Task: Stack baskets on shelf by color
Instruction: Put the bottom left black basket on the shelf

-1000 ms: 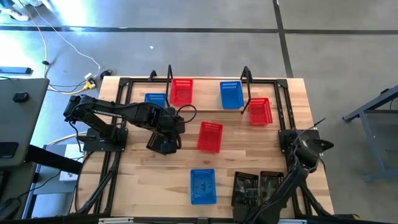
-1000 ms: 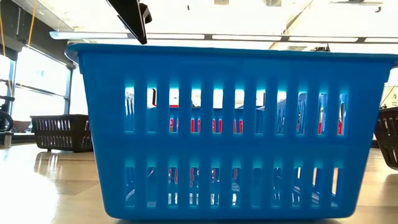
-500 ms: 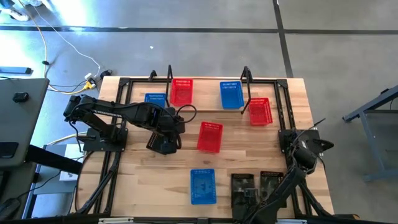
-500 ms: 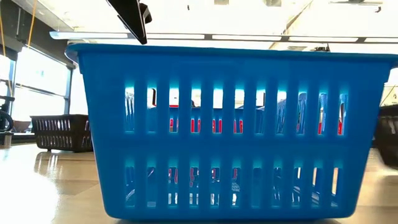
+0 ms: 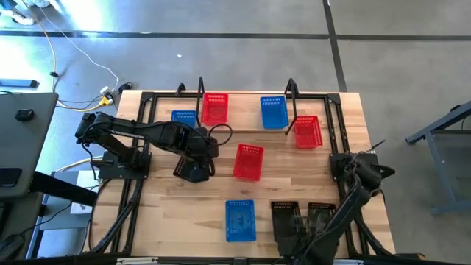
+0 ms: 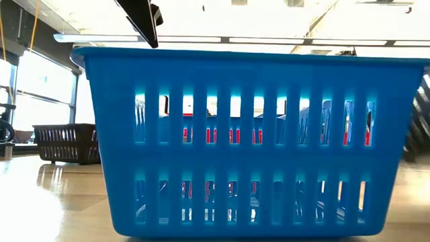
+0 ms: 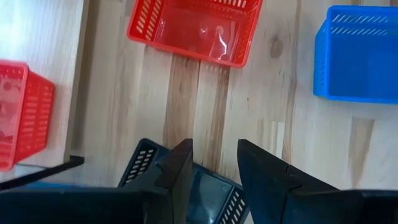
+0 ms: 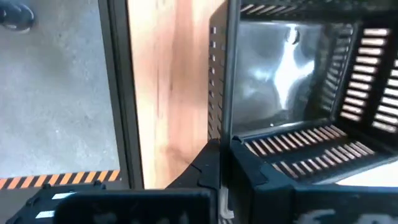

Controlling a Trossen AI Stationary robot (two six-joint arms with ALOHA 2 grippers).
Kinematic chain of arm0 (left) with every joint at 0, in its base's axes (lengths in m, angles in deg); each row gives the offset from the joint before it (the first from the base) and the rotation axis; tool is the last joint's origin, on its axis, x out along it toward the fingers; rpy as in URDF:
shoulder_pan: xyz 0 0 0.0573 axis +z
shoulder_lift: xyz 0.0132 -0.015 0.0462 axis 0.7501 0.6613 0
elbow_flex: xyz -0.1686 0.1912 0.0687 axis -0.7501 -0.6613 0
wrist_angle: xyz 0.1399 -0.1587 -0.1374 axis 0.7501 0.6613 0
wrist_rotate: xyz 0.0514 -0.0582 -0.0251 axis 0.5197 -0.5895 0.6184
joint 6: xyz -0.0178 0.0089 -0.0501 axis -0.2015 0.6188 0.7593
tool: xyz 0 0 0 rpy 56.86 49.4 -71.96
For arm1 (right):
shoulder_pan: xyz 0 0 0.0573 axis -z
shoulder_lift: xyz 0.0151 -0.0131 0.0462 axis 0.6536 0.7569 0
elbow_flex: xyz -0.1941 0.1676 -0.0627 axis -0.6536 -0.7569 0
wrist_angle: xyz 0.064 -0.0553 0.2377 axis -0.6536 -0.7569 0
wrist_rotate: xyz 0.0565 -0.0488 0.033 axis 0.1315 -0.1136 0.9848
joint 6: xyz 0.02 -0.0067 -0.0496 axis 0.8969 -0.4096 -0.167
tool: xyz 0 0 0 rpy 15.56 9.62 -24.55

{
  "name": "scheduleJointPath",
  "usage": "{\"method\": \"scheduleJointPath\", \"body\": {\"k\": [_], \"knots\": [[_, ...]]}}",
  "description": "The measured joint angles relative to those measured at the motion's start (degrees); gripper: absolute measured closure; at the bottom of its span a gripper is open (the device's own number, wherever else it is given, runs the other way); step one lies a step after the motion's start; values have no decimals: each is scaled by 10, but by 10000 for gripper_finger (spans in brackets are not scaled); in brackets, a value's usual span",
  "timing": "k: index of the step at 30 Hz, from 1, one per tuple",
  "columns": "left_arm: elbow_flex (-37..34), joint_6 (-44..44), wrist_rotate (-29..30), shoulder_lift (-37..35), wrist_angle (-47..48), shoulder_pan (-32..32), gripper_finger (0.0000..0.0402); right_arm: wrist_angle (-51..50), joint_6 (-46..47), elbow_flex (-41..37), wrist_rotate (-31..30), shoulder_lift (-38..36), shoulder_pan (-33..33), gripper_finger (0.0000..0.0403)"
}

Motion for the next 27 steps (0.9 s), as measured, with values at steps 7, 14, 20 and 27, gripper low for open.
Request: {"method": "scheduleJointPath", "body": {"k": [7,14,20,27], "knots": [[0,11,0,0,28,0,286,-20,-17,0,-52,-51,28,402],[0,11,1,0,53,0,286,-28,-77,0,-109,-102,80,402],[0,11,15,0,68,6,286,-30,-164,0,-136,-127,144,403],[0,12,24,0,69,29,286,-30,-295,0,-138,-127,227,403]]}}
